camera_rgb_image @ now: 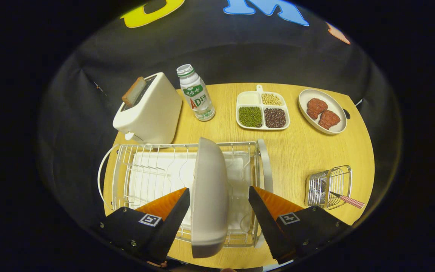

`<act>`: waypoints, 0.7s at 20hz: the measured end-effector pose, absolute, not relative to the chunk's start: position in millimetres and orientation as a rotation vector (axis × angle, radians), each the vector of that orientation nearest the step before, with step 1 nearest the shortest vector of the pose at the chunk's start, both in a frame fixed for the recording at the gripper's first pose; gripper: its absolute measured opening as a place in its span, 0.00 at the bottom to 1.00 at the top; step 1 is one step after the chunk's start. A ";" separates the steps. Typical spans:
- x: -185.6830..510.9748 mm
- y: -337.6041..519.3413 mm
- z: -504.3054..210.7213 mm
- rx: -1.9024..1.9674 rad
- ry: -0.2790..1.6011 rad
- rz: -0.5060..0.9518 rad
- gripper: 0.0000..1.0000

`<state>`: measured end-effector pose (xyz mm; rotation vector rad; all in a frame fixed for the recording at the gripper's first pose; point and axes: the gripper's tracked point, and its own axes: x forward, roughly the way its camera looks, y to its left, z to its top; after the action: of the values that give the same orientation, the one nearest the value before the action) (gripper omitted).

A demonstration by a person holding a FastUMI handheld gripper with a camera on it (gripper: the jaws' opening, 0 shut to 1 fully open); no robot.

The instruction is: Take the plate from the dish rack, then take the spoon from the basket and place it into the plate.

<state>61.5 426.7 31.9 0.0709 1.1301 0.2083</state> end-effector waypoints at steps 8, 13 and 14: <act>57.9 420.8 23.9 0.016 1.225 0.129 0.35; 55.2 419.4 34.3 -0.070 1.236 0.056 0.35; 55.2 420.1 35.5 -0.083 1.239 0.046 0.35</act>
<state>55.2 420.1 35.5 -0.0827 1.2394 0.0463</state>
